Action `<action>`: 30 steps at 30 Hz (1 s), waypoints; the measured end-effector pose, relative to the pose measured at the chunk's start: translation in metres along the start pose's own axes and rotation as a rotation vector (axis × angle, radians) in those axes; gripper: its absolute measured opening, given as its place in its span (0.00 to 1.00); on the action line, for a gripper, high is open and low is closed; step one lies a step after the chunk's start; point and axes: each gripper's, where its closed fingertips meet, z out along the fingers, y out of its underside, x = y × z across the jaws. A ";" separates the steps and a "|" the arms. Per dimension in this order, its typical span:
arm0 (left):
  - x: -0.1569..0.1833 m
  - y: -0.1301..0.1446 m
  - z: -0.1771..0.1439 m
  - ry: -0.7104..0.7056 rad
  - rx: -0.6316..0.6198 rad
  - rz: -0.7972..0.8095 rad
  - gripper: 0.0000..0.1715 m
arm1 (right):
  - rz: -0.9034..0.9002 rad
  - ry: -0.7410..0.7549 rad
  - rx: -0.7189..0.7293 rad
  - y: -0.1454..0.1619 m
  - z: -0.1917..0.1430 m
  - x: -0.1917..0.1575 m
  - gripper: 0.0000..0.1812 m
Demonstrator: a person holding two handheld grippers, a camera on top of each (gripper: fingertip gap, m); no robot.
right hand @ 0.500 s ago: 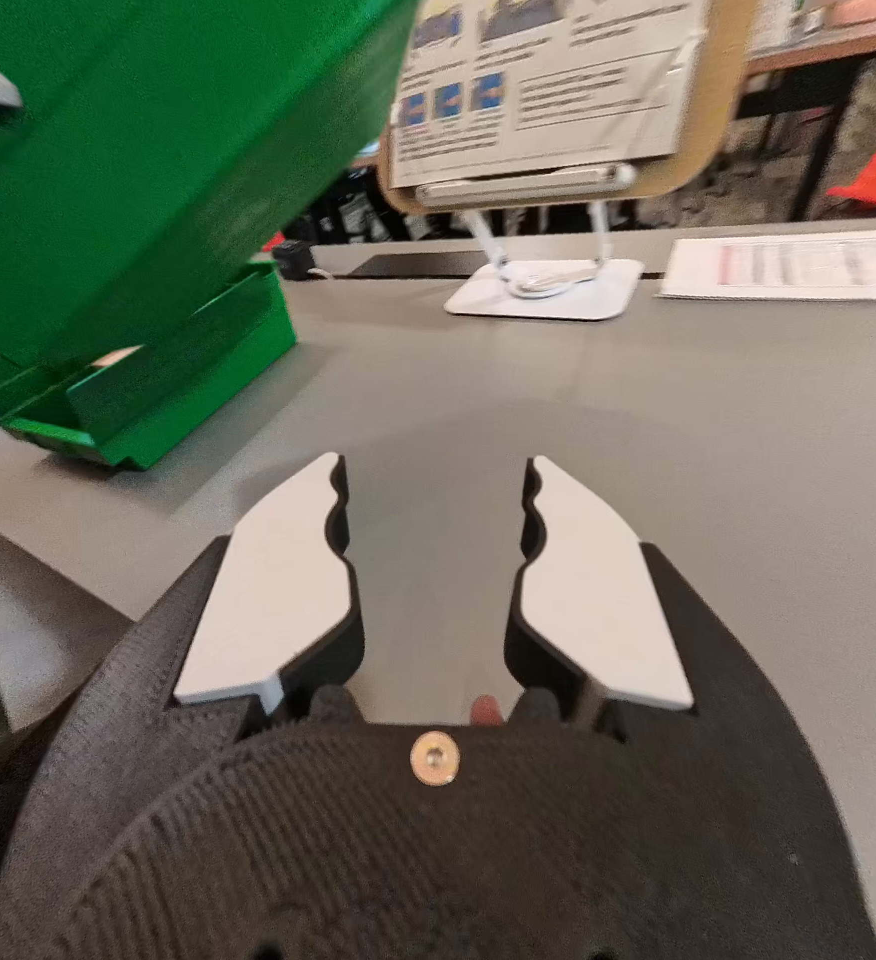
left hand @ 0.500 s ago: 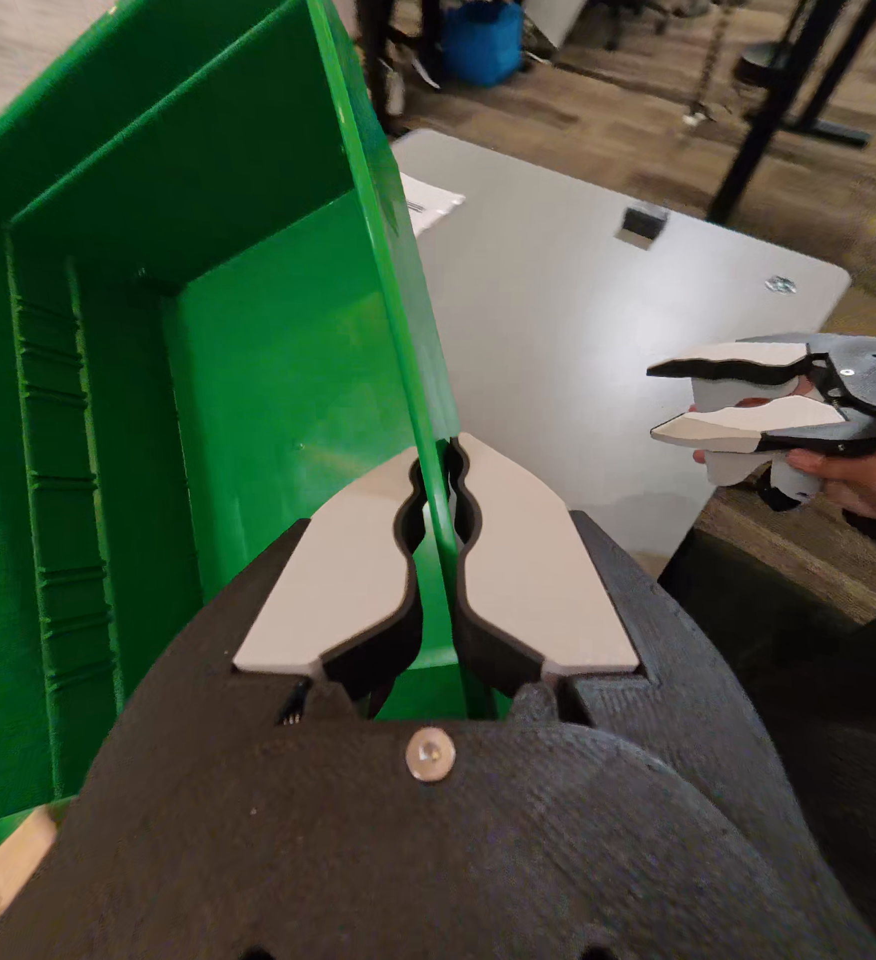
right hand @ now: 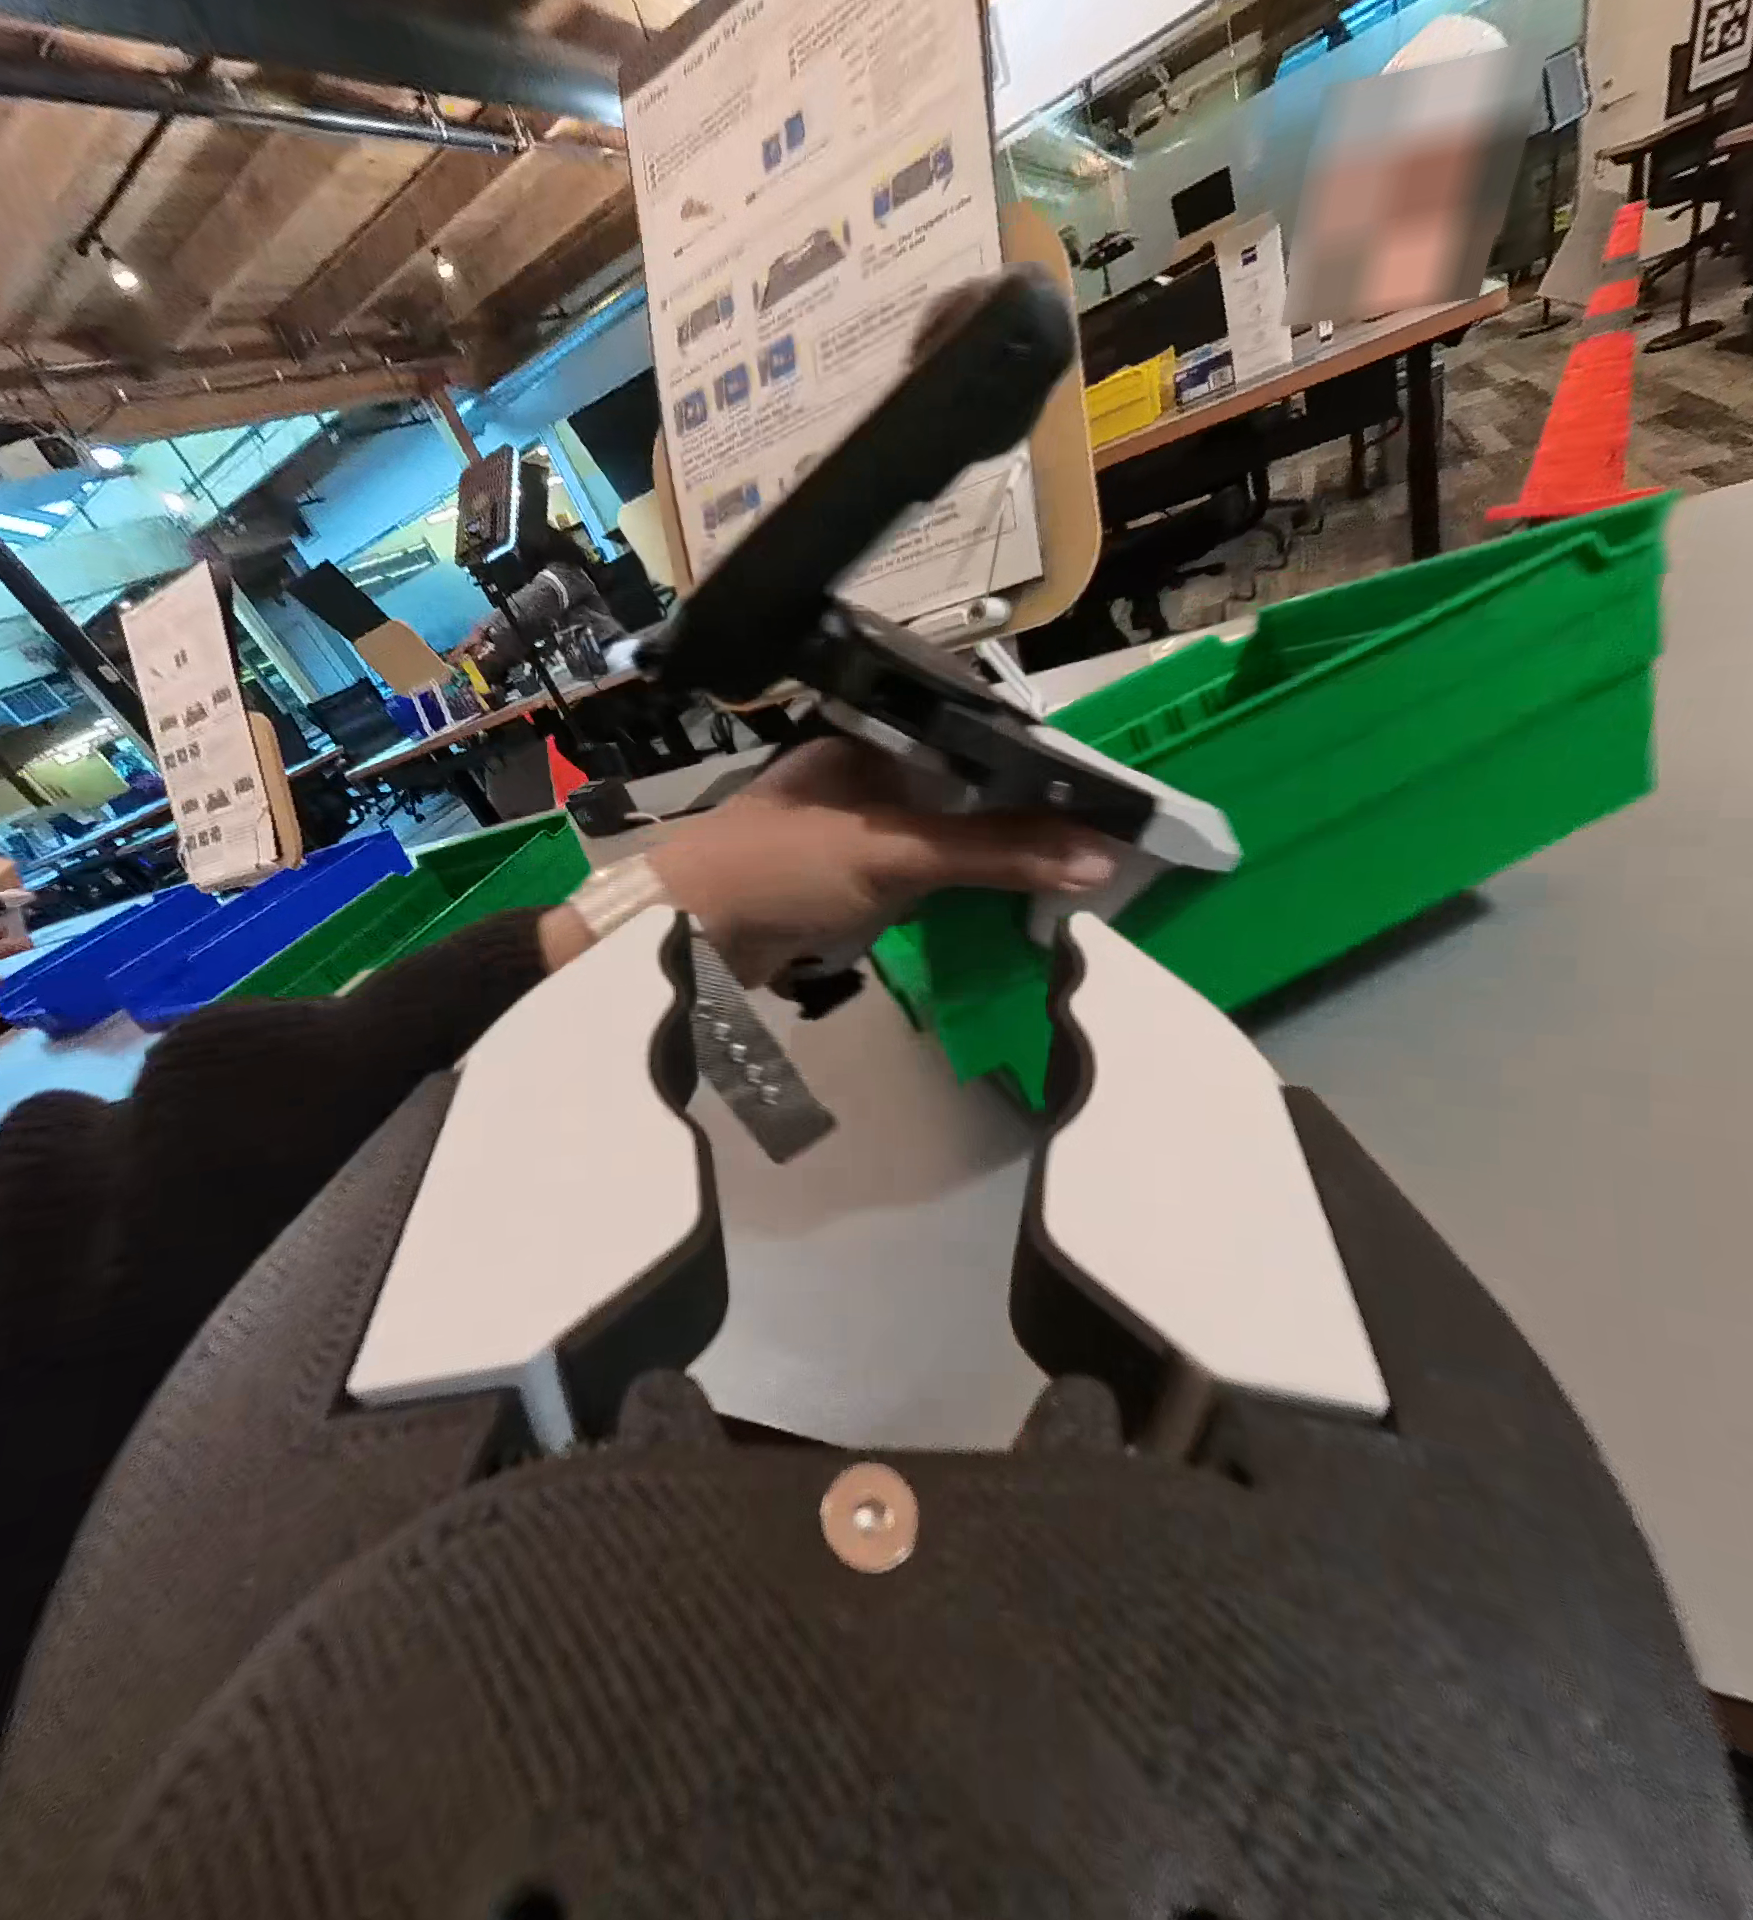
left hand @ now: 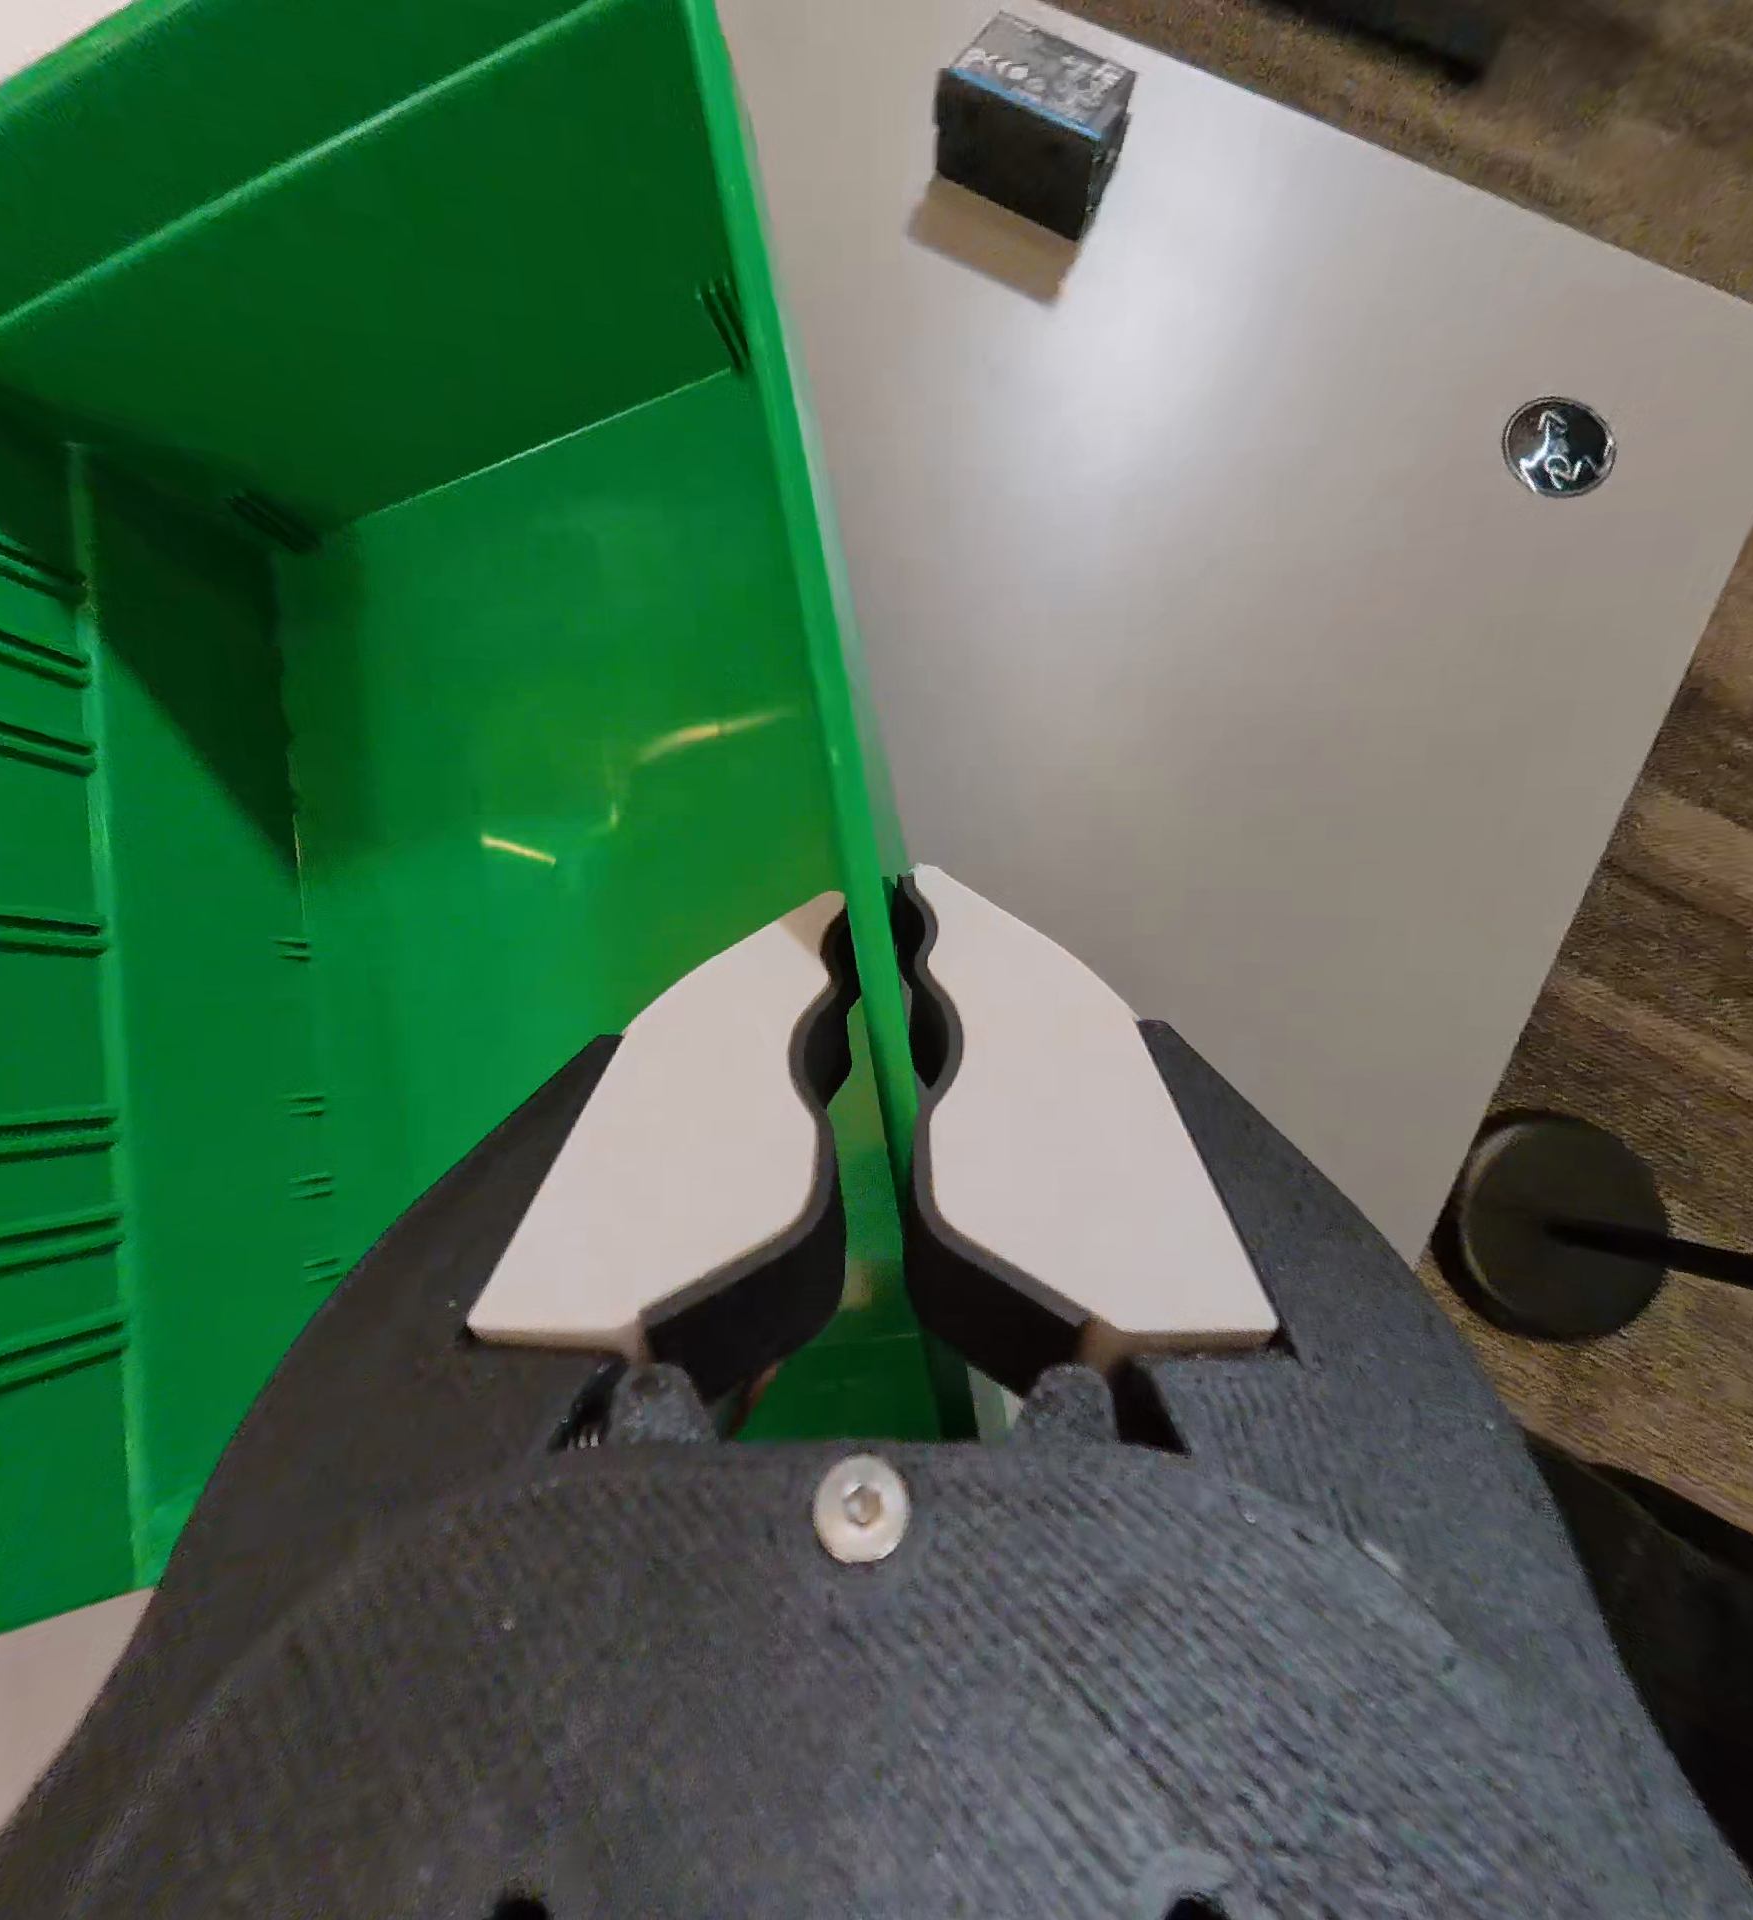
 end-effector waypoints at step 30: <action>-0.092 0.134 -0.169 -0.117 0.236 -0.107 0.12 | -0.229 0.304 -0.033 0.027 0.042 0.046 0.22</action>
